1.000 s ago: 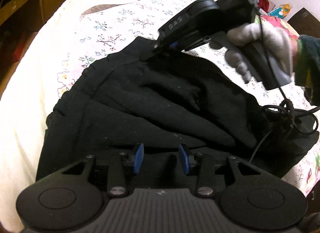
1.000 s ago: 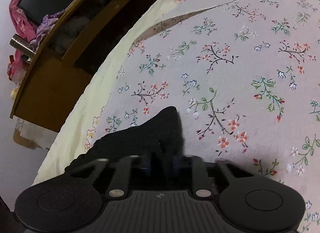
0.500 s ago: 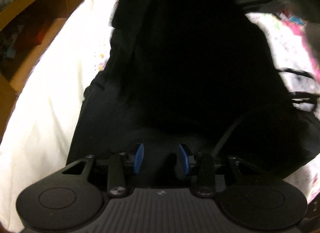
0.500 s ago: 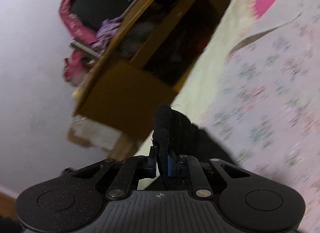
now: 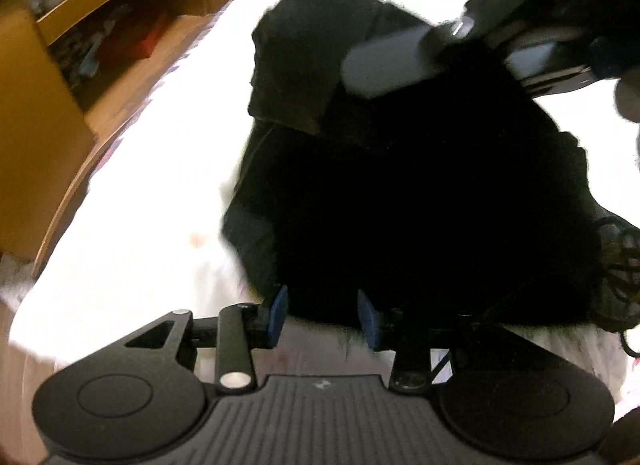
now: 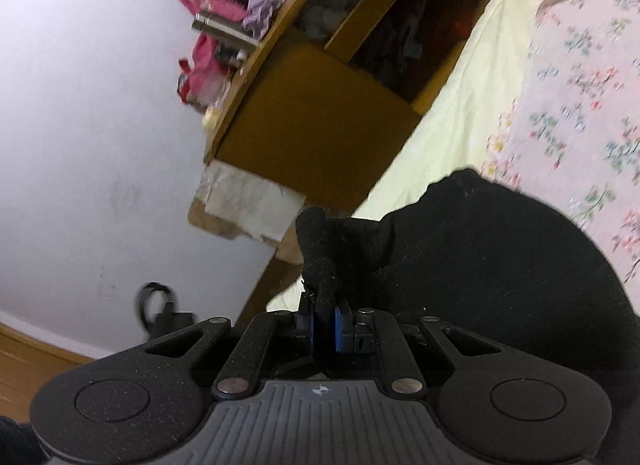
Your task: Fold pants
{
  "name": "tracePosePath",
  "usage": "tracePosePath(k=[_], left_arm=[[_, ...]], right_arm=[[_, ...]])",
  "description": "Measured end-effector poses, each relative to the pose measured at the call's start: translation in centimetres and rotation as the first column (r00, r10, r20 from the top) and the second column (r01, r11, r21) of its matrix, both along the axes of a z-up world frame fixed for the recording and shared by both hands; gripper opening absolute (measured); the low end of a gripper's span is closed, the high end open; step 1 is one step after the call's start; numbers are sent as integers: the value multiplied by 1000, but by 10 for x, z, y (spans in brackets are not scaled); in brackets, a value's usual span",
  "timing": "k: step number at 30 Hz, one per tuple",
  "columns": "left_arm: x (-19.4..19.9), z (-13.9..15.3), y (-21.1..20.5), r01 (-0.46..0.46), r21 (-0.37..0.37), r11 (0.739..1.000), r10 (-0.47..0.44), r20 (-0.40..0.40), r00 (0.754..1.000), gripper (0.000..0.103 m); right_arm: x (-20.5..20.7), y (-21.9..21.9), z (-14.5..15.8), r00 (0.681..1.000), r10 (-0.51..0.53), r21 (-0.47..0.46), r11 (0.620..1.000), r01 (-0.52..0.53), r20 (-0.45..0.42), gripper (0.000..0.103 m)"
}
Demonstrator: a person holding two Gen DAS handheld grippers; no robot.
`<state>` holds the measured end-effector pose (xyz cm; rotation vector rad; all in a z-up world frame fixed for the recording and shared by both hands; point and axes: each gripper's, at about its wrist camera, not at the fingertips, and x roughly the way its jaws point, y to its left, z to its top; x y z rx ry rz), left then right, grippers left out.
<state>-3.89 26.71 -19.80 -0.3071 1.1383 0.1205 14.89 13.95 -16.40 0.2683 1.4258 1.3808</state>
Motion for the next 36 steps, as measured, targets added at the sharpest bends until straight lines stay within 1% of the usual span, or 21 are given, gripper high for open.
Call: tracePosePath(k=[2, 4, 7, 9, 10, 14, 15, 16, 17, 18, 19, 21, 22, 25, 27, 29, 31, 33, 34, 35, 36], left_arm=[[-10, 2, -4, -16, 1, 1000, 16, -8, 1000, 48], [-16, 4, -6, -20, -4, 1000, 20, -11, 1000, 48], [-21, 7, -6, -10, -1, 1000, 10, -8, 1000, 48], [-26, 10, 1, -15, -9, 1000, 15, -4, 1000, 48], [-32, 12, 3, -17, -11, 1000, 17, -4, 1000, 48], [-34, 18, 7, 6, -7, 1000, -6, -28, 1000, 48], [-36, 21, 8, 17, -3, 1000, -17, -33, 999, 48], [-38, 23, 9, 26, -1, 1000, -26, -38, 999, 48], [-40, 27, 10, 32, 2, 999, -32, -41, 999, 48], [-41, 30, 11, 37, 9, 999, -36, -45, 998, 48], [-42, 32, 13, 41, 20, 999, -40, -49, 998, 48], [-42, 40, 15, 43, 52, 998, -41, -49, 998, 48], [-40, 45, 16, 38, 65, 997, -35, -42, 999, 48], [-25, 63, 16, 26, 60, 998, -28, 42, 999, 49], [-4, 70, 7, 57, 25, 998, -59, 107, 992, 49], [21, 67, -13, 129, -14, 992, -125, 170, 978, 52], [43, 55, -34, 197, -26, 980, -188, 189, 964, 53], [60, 31, -52, 251, -32, 967, -243, 164, 956, 53], [64, 16, -57, 264, -14, 964, -260, 125, 957, 53], [67, 2, -58, 258, 5, 966, -258, 59, 964, 53], [66, -14, -54, 239, 17, 971, -239, -5, 971, 53]], right_arm=[[-7, 6, -8, 1000, 21, -18, 1000, -21, 16, 0], [-15, 13, -18, 996, 47, -46, 998, -44, 72, 0], [-21, 24, -41, 992, 65, -112, 992, -53, 107, 0], [-27, 30, -49, 990, 81, -127, 990, -67, 115, 2], [-33, 36, -51, 986, 109, -132, 987, -92, 123, 3], [-55, 49, -47, 956, 181, -147, 978, -150, 230, 5], [-59, 50, -45, 939, 209, -147, 974, -174, 272, 8], [-61, 49, -44, 931, 226, -150, 970, -189, 287, 19], [-61, 46, -43, 936, 224, -145, 971, -190, 272, 29], [-60, 43, -42, 947, 220, -133, 972, -192, 235, 43], [-57, 38, -40, 959, 207, -114, 976, -188, 192, 45], [-51, 16, -33, 983, 136, -75, 989, -127, 123, 45], [-51, 5, -27, 989, 98, -63, 994, -91, 112, 45], [-44, -46, -6, 988, -27, -43, 999, 34, 152, 47], [-33, -84, 2, 973, -114, -65, 989, 130, 201, 47], [-19, -126, 3, 946, -223, -115, 960, 255, 237, 48], [-7, -163, 1, 913, -294, -155, 925, 346, 283, 48], [-1, -184, -10, 895, -290, -219, 901, 375, 339, 47], [-1, -192, -19, 895, -262, -265, 891, 368, 362, 41], [1, -202, -31, 890, -241, -349, 855, 384, 388, 40], [6, -217, -45, 892, -250, -418, 813, 405, 377, 39]])
